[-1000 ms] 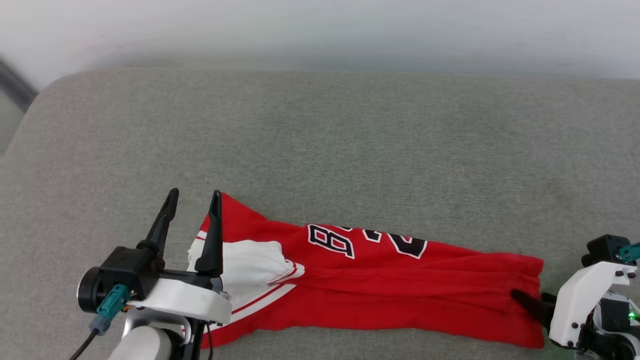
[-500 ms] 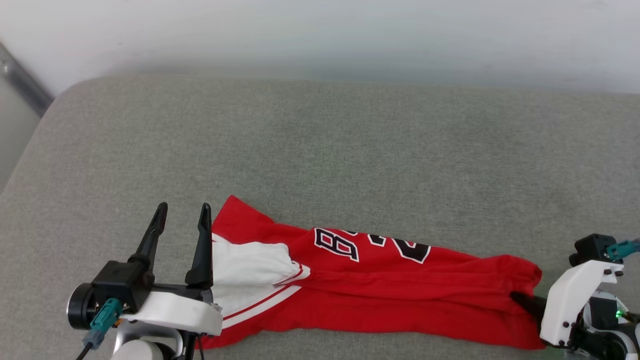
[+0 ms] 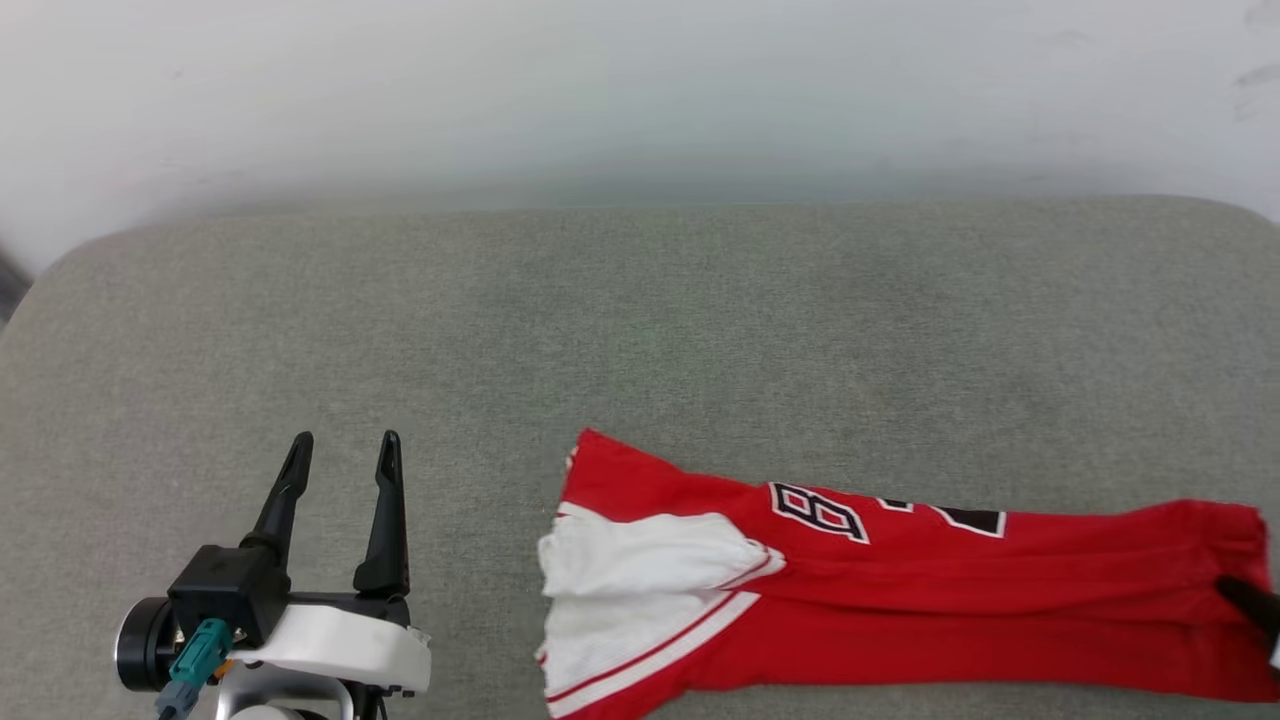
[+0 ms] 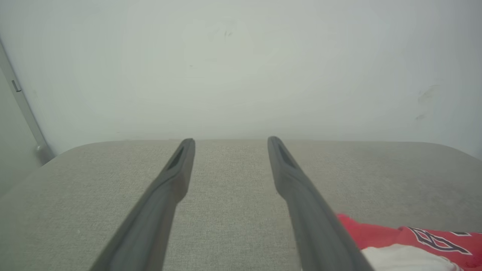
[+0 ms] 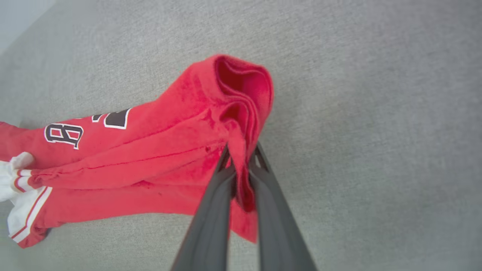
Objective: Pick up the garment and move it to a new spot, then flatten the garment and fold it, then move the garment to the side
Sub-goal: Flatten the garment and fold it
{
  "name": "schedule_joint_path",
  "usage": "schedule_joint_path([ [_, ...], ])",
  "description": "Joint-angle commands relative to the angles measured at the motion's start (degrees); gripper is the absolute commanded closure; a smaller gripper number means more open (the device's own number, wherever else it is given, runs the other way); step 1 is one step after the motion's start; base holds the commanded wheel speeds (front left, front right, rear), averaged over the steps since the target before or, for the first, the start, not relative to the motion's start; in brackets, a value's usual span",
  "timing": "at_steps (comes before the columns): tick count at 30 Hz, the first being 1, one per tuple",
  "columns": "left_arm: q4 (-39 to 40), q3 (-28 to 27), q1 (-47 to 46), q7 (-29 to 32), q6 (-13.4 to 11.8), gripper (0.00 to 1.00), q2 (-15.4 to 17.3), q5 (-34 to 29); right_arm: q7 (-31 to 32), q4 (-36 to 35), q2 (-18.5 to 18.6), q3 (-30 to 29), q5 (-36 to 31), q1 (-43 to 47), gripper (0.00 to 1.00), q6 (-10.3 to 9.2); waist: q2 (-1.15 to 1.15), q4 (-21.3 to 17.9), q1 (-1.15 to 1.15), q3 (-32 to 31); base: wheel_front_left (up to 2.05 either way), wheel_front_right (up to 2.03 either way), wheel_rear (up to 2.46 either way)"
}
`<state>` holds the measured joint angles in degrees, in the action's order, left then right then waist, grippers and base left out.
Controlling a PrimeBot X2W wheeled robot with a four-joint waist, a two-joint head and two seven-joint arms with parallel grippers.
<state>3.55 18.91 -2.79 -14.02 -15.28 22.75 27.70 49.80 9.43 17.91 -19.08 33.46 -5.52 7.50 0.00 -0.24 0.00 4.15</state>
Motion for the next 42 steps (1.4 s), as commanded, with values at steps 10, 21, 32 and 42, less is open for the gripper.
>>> schedule_joint_path([
  [10, 0.5, 0.5, 0.3, 0.7, -0.1, 0.0, 0.6, 0.0, 13.4, -1.0, -13.0, -12.7, 10.4, -4.1, 1.0, -0.02, 0.0, -0.5, 0.0, -0.6, 0.0, 0.0, 0.0],
  [21, -0.7, 2.3, -1.9, 1.8, 1.1, 0.0, 0.0, 0.1, 16.6, 9.8, -15.0, -2.5, 37.4, -8.0, 1.0, -0.02, 0.0, 1.9, 0.0, -0.6, 0.0, 0.0, 0.0],
  [32, -1.9, 4.0, -5.1, 1.8, 2.2, 0.0, -1.1, -0.2, 1.3, 12.8, -15.1, 25.3, 47.6, -10.8, 1.0, -0.02, 0.0, 6.1, 0.0, 1.4, 0.0, 0.0, 0.0],
  [42, -4.4, 4.5, -7.3, 0.7, 2.8, 0.0, -2.7, 0.2, -13.8, 17.2, -15.0, 39.9, 43.4, -15.2, 0.0, -0.02, 0.0, 7.6, 0.0, 4.3, 0.0, 0.0, 0.0],
])
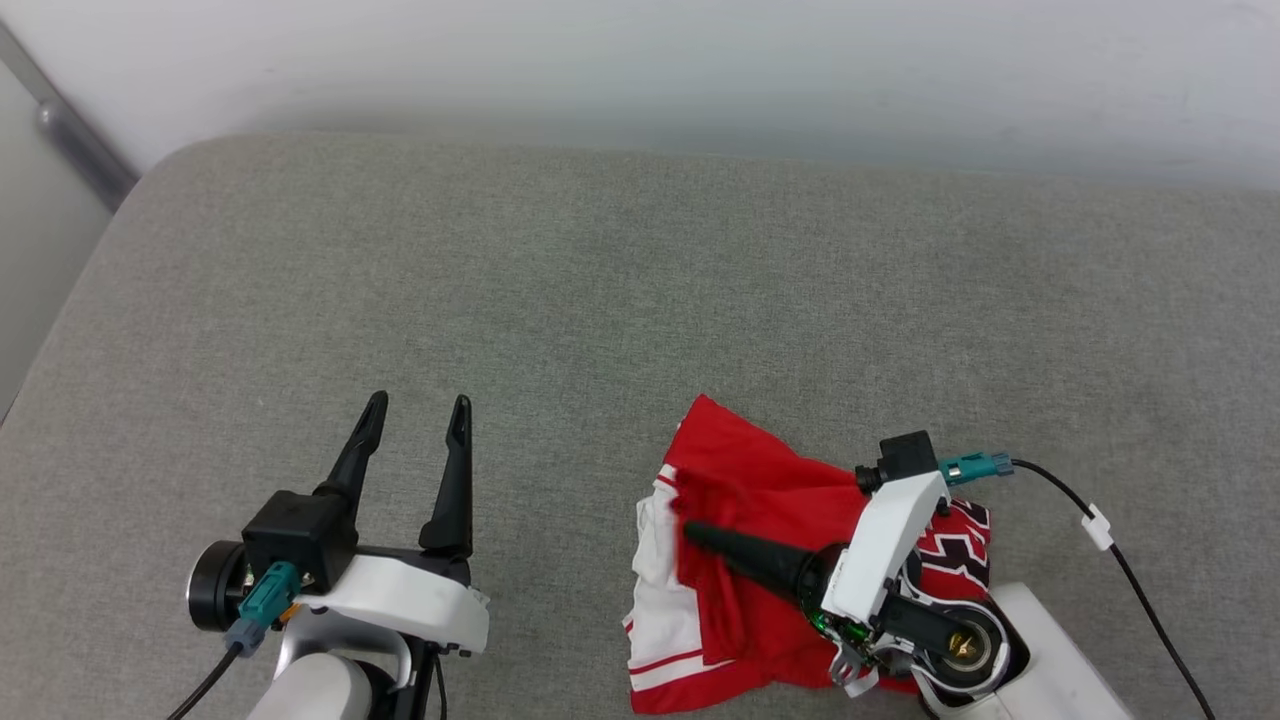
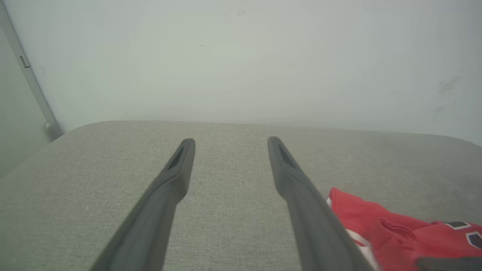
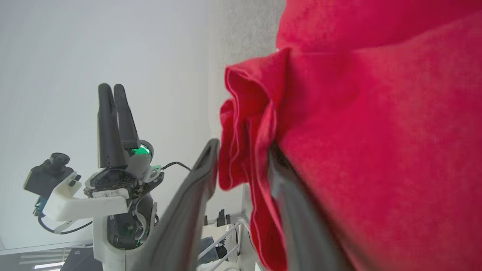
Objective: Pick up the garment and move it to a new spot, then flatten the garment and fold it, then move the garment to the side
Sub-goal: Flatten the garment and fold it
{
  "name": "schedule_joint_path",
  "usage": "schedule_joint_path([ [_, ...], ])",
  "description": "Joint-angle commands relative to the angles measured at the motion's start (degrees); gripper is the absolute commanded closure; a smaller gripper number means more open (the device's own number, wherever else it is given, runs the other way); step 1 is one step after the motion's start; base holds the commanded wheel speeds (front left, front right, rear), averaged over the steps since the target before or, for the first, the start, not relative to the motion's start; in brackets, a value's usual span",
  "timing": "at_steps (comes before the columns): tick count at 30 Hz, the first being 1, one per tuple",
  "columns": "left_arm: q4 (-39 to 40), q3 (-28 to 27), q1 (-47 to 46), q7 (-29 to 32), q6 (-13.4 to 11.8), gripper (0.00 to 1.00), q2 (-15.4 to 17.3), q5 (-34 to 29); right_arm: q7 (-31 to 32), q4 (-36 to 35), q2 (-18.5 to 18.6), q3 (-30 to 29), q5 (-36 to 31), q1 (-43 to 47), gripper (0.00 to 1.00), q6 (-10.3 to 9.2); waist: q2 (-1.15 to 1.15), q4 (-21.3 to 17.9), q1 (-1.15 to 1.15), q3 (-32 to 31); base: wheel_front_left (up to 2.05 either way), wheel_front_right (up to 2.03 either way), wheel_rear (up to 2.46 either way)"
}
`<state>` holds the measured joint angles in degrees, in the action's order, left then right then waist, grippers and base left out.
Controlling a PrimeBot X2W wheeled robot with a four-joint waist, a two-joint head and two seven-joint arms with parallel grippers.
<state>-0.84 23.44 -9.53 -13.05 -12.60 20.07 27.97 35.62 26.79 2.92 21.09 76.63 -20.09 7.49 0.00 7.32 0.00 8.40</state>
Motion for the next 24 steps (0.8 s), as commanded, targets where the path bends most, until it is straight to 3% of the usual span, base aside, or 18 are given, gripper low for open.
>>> schedule_joint_path([
  [1, -0.2, 0.0, -0.7, -0.3, 0.2, 0.0, -0.1, -0.2, -0.9, -0.1, 0.0, 0.4, 0.0, -1.0, 0.0, 0.0, 0.0, 0.0, 0.0, 0.1, 0.0, 0.0, 0.0],
  [5, -1.1, -0.3, -0.9, -0.8, 0.4, 0.0, -0.1, 0.0, -3.2, -1.1, 0.4, 2.6, -1.3, -2.0, 0.0, 0.0, 0.0, -0.6, 0.0, -0.2, 0.0, 0.0, 0.0],
  [10, -2.1, -0.3, -0.6, -0.9, 0.8, 0.0, 0.3, 0.0, -6.4, -7.4, 4.2, 7.1, -6.6, -3.0, 0.0, 0.0, 0.0, -2.0, 0.0, -1.3, 0.0, 0.0, 0.0],
  [16, -2.9, -0.7, 0.7, -1.2, 0.2, 0.0, 0.4, 0.3, -15.7, -12.6, 12.4, 10.3, -21.7, -3.0, 0.0, 0.0, 0.0, -4.5, 0.0, -3.0, 0.0, 0.0, 0.0],
  [21, -3.3, -1.4, 2.0, -1.4, -0.9, 0.0, 0.2, 0.7, -23.8, -12.2, 15.9, 3.8, -33.7, 0.2, 0.0, -0.01, 0.0, -6.9, 0.0, -4.2, 0.0, 0.0, 0.0],
  [23, -3.5, -1.7, 2.3, -1.5, -1.1, 0.0, 0.1, 0.9, -26.9, -12.3, 16.7, -0.6, -39.2, 1.8, 0.0, 0.0, 0.0, -7.7, 0.0, -4.7, 0.0, 0.0, 0.0],
  [24, -3.6, -2.0, 2.8, -1.5, -1.5, 0.0, 0.1, 1.0, -29.7, -12.9, 16.4, -5.7, -44.0, 4.1, 0.0, 0.0, 0.0, -8.4, 0.0, -5.4, 0.0, 0.0, 0.0],
])
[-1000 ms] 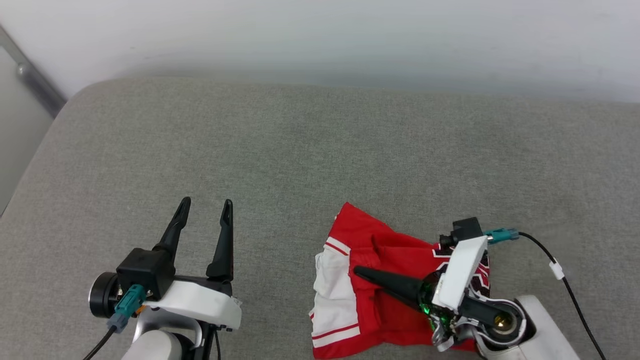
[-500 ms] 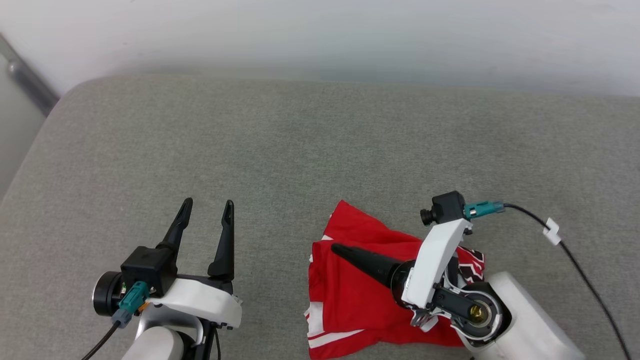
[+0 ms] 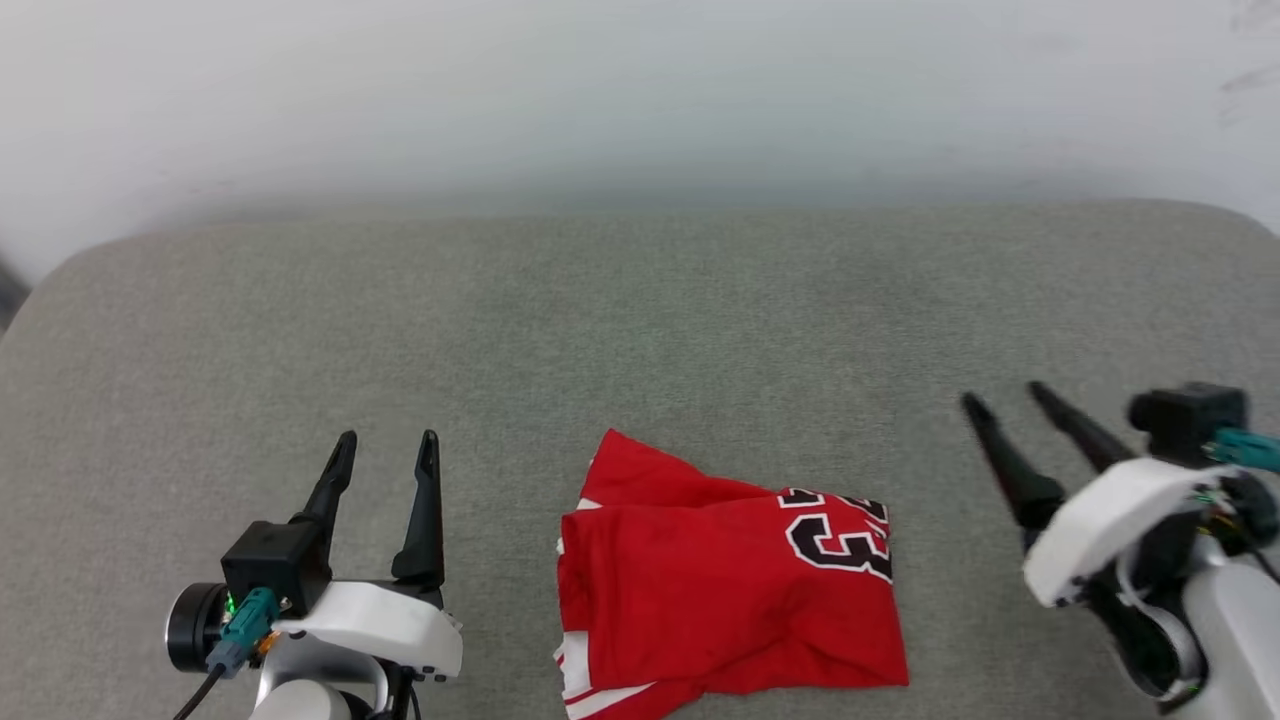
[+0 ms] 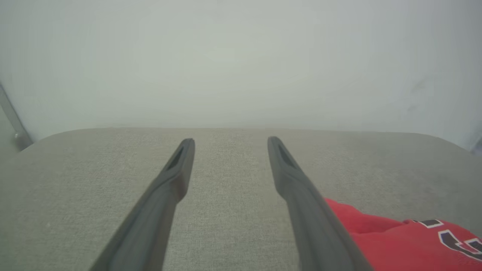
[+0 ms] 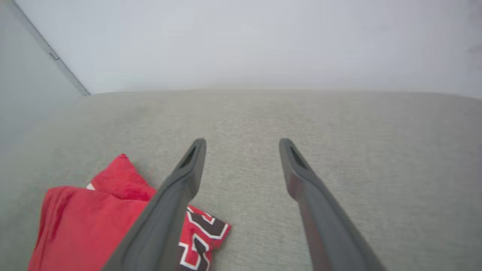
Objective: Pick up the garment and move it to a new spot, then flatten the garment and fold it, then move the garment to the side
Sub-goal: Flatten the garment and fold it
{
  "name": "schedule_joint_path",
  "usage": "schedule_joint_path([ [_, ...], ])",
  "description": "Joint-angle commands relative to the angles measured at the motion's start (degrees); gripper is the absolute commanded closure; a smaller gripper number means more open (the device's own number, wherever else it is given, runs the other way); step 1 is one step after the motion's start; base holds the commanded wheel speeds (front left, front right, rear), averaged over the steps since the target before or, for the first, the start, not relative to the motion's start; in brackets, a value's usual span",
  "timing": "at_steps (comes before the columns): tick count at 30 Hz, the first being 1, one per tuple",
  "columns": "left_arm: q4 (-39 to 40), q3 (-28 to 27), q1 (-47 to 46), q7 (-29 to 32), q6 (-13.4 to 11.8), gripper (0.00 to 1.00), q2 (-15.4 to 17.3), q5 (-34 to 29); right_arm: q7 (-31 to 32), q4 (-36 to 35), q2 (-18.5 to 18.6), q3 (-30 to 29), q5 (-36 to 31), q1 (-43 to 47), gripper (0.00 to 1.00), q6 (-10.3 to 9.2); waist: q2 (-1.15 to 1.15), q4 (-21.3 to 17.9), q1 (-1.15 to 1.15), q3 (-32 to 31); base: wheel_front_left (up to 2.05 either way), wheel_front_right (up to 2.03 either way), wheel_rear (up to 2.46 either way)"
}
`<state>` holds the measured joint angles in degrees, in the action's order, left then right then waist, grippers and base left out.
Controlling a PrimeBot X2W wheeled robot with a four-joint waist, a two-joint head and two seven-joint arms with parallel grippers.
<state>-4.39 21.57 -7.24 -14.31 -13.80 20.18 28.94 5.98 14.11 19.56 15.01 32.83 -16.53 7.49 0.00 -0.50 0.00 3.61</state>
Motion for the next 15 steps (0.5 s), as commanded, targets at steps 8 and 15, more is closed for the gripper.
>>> schedule_joint_path([
  [8, -0.5, -1.9, 3.3, -0.6, -1.1, 0.0, 0.2, 0.7, -8.5, -8.0, -3.7, -12.7, -13.2, 9.3, 0.0, -0.01, 0.0, -1.9, 0.0, -2.8, 0.0, 0.0, 0.0],
  [15, -0.1, -4.1, 7.2, -0.8, -1.6, 0.0, 1.5, 0.5, -10.3, -13.3, -6.8, -14.0, -15.7, 16.7, 0.0, -0.01, 0.0, -2.2, 0.0, -4.6, 0.0, 0.0, 0.0],
])
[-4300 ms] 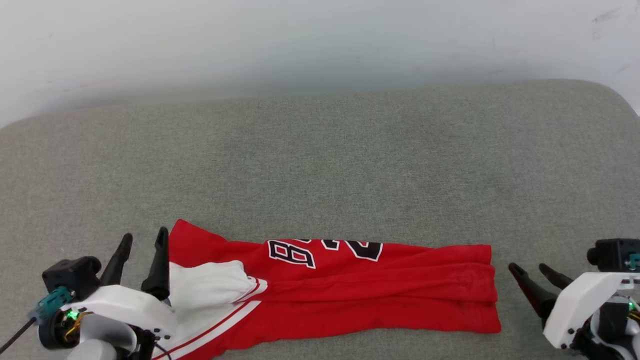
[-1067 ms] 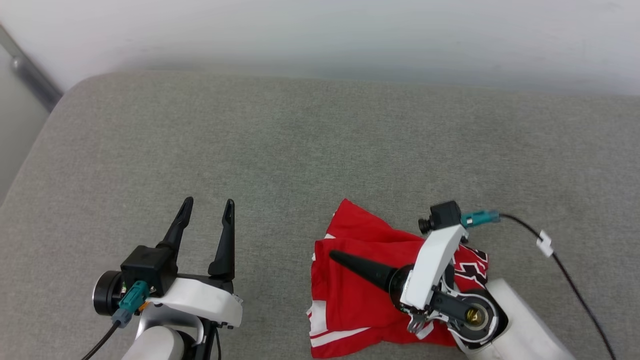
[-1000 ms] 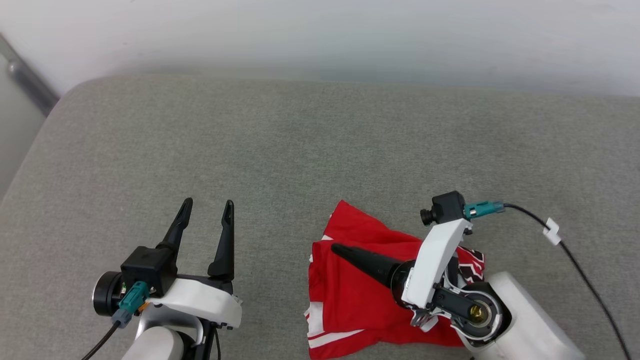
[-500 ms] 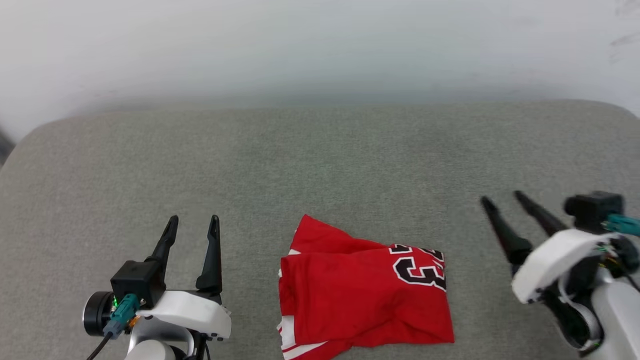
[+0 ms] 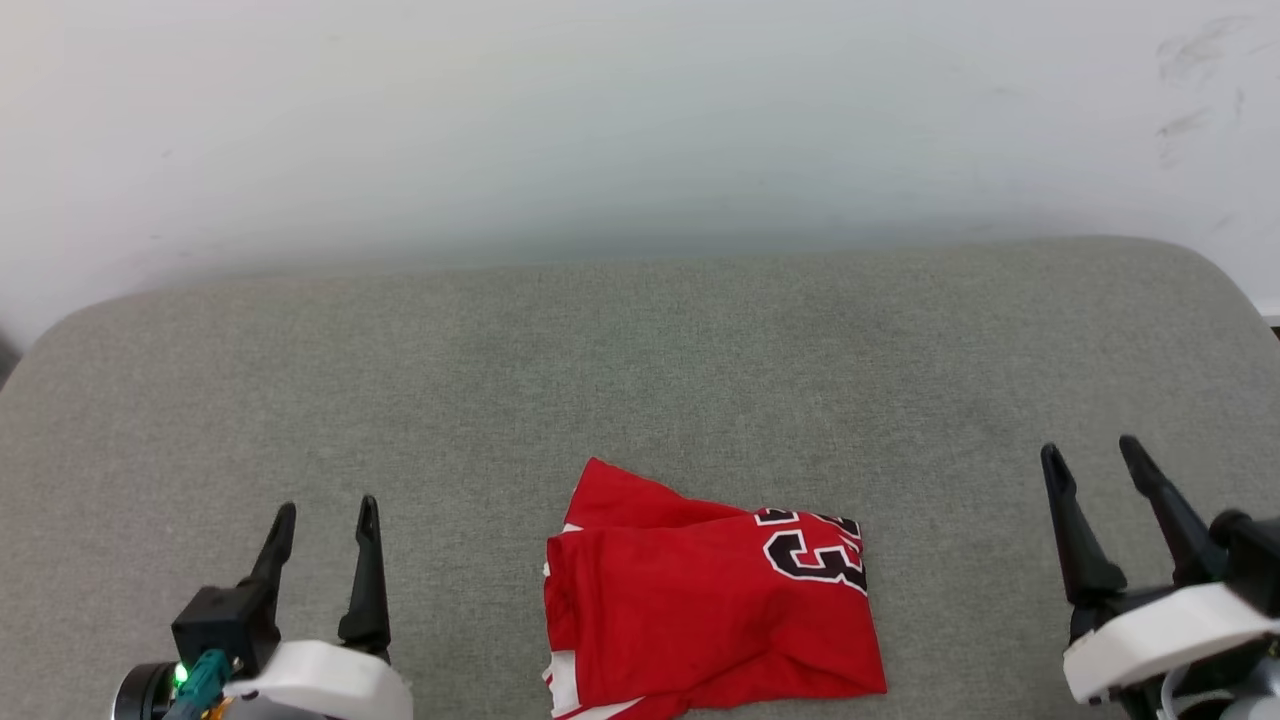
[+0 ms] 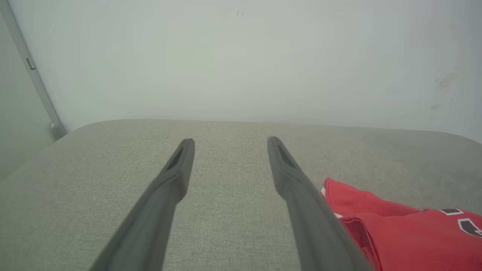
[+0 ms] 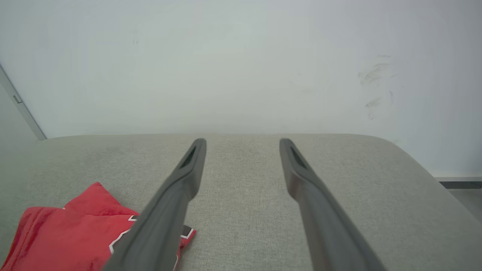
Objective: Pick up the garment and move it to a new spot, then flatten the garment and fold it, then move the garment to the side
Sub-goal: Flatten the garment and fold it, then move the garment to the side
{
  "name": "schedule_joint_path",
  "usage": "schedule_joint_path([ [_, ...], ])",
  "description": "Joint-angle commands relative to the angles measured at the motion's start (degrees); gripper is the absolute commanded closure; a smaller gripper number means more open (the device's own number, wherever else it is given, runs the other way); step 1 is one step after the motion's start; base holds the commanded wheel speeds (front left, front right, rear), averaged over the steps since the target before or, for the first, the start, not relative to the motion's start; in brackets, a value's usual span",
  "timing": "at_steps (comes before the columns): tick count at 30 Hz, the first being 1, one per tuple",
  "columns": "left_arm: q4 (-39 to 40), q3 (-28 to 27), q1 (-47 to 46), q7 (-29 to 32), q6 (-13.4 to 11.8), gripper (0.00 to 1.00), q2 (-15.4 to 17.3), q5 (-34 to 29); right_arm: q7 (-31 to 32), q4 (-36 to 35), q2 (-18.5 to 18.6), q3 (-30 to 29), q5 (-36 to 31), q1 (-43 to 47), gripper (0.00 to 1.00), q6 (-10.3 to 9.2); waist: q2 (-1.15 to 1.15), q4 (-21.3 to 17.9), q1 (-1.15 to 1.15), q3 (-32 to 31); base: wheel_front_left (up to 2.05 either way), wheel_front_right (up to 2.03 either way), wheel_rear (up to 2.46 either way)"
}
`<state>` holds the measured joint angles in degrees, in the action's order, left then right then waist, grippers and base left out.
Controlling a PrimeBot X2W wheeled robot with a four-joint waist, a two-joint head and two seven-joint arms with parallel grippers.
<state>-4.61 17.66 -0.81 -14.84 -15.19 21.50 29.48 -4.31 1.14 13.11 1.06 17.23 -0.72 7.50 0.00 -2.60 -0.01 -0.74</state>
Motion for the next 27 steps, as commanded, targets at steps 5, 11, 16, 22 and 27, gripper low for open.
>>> schedule_joint_path([
  [5, 0.7, -1.0, 3.5, -0.4, -0.4, 0.0, 0.6, 0.0, 1.3, -3.2, -1.7, -1.0, -1.0, 4.4, 0.0, -0.02, 0.0, -0.2, 0.01, -1.0, 0.0, 0.0, 0.0],
  [11, 1.5, -1.1, 4.4, -0.4, -0.7, 0.0, 0.7, -0.3, 3.1, -5.9, -2.5, -1.9, -1.4, 5.7, 0.0, -0.02, 0.0, 0.2, 0.01, -0.6, 0.0, 0.0, 0.0],
  [16, 2.0, -1.0, 3.7, -0.4, -0.7, 0.0, 0.7, -0.5, 4.6, -6.9, -3.1, -2.6, -1.2, 5.8, 0.0, -0.02, 0.0, 0.4, 0.01, -0.1, 0.0, 0.0, 0.0],
  [22, 2.5, -1.4, 3.2, -0.4, -0.9, 0.0, 0.4, -0.4, 9.7, -5.0, -2.7, -6.3, 3.4, 6.7, 0.0, -0.02, 0.0, 0.8, 0.01, 1.0, 0.0, 0.0, 0.0],
  [27, 2.9, -1.3, 2.6, -0.4, -0.8, 0.0, -0.2, -0.7, 17.9, -0.3, 0.2, -11.2, 9.0, 6.2, 0.0, -0.02, 0.0, 2.0, 0.01, 1.8, 0.0, 0.0, 0.0],
])
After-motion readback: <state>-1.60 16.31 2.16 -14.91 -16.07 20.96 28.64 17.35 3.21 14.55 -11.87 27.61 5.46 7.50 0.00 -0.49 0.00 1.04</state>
